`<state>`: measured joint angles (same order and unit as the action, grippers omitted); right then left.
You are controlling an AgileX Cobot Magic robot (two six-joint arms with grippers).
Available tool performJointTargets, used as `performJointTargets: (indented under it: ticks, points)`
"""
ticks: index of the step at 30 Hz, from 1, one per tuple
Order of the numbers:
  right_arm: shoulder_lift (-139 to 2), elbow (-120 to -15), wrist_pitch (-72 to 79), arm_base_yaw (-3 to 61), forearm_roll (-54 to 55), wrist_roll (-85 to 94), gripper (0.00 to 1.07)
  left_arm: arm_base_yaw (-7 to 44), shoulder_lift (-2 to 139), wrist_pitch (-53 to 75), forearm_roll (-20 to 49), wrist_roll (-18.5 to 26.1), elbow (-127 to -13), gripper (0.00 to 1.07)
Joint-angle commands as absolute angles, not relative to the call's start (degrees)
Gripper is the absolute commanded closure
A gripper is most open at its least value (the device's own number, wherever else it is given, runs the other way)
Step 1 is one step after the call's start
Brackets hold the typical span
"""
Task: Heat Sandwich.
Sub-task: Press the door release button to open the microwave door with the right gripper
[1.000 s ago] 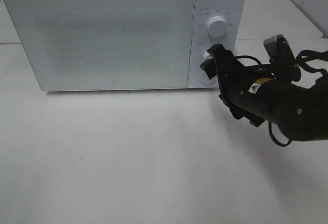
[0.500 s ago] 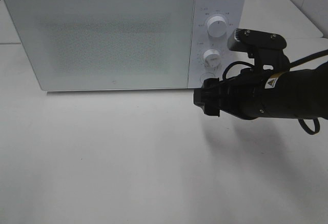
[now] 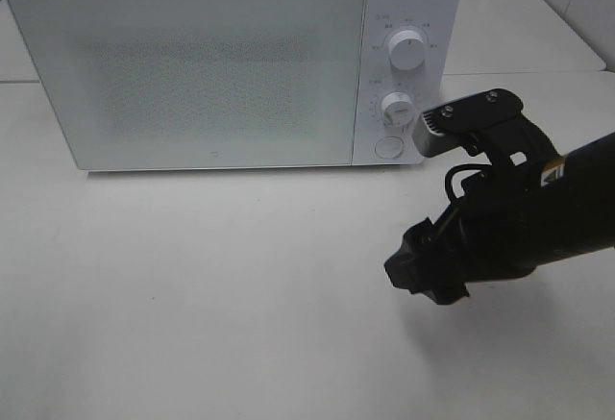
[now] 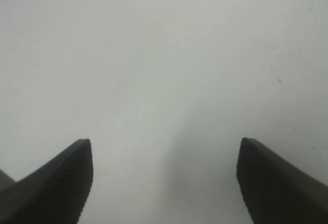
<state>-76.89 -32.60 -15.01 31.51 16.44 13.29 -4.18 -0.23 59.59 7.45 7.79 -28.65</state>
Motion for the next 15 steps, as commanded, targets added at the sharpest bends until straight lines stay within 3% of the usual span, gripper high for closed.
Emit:
performJointTargets:
  ticks: [1,15]
  points:
    - [-74.5,-32.8,-20.0,31.2,15.1,13.5,0.31,-4.2,-1.8,59.1,7.9,7.5,-28.4,0.04]
    - [-56.3,-32.8,-40.0,31.2,15.2,12.9,0.31,-4.2,-1.8,59.1,7.9,7.5,-28.4,0.04]
